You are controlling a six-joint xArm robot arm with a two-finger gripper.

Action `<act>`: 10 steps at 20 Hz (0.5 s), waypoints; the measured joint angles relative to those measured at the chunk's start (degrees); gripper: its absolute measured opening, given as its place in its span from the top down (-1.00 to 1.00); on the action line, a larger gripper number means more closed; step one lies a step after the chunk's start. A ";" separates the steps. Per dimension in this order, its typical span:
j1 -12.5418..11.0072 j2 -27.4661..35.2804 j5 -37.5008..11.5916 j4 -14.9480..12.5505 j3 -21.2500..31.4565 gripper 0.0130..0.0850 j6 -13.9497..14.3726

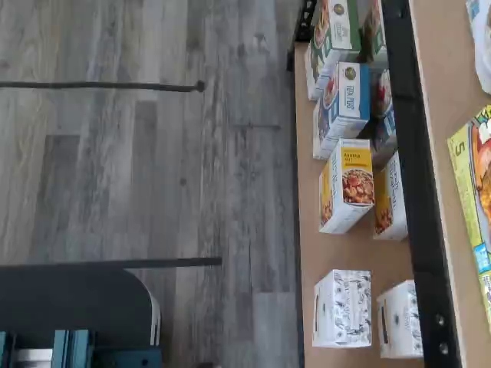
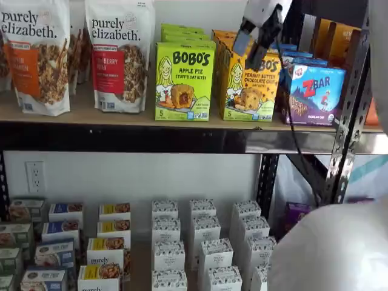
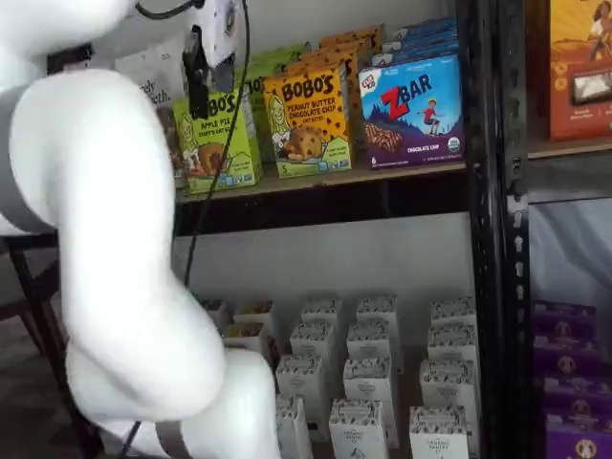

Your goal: Pick up the orange box on the top shelf, the fifth box from the left

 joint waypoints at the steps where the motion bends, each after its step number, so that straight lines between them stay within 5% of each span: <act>1: -0.08 -0.07 -0.28 0.30 0.24 -1.00 -0.05; 10: 0.31 -0.56 -3.35 0.78 2.56 -1.00 -0.20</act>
